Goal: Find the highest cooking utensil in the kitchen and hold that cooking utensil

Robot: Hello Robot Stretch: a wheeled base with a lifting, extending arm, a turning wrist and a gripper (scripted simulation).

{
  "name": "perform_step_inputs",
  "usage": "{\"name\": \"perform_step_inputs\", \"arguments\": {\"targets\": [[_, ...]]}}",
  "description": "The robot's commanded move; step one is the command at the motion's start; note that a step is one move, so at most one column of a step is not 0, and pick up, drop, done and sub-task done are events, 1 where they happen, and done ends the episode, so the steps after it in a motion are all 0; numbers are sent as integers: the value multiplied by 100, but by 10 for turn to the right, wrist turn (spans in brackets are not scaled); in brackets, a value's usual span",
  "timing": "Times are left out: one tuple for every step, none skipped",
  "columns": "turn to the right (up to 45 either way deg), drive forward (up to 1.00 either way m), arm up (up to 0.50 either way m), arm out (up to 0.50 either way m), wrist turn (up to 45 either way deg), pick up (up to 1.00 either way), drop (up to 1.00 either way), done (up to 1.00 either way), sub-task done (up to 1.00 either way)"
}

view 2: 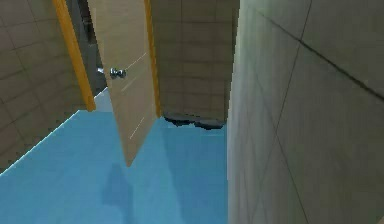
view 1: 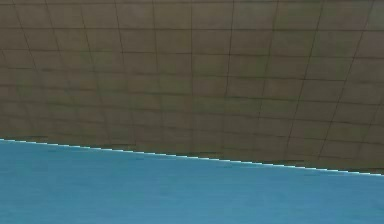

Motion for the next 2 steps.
{"name": "perform_step_inputs", "arguments": {"targets": [[0,20,0,0,0,0,0,0,0],[-450,0,0,0,0,0,0,0,0]]}}
